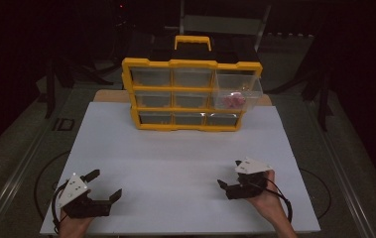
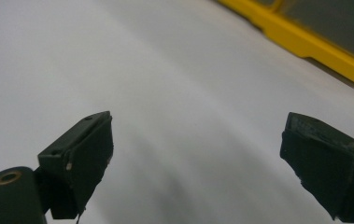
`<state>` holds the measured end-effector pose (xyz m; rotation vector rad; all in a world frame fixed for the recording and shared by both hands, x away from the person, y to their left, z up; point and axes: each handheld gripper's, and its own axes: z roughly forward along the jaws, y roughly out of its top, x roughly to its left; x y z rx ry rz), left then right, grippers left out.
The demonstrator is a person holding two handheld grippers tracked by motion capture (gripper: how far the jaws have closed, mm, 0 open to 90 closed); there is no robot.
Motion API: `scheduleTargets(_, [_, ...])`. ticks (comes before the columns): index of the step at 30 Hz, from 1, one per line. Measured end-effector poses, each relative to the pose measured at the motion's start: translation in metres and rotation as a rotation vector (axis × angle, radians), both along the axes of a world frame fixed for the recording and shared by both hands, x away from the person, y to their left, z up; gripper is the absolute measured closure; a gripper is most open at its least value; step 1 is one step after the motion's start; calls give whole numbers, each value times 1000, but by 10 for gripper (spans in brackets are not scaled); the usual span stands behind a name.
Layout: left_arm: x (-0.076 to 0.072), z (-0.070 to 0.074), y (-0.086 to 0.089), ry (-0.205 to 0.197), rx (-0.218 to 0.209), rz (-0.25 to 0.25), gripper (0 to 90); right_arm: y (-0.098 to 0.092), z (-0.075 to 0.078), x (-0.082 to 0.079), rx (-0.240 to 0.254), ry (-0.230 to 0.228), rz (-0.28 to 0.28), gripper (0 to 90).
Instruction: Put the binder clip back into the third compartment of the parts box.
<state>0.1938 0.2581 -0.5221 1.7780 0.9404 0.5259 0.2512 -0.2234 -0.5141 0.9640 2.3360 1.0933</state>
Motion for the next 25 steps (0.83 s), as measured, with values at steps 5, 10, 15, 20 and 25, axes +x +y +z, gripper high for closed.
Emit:
scheduleTargets(5, [1, 0, -3, -7, 8, -2, 1, -18, -12, -18, 99, -113, -77, 90])
scheduleTargets(10, [5, -2, -4, -8, 5, 7, 1, -28, -13, -28, 156, -213, -102, 90])
scheduleTargets(15, [8, -4, -4, -13, 5, 20, 0, -37, -13, -34, 214, -247, -127, 90])
scheduleTargets(20, [7, -3, -3, -29, 0, 42, 0, -37, -8, -39, 250, -299, -118, 90])
scheduleTargets(25, [7, -3, -3, -30, 0, 47, 0, -37, -10, -40, 244, -306, -111, 90])
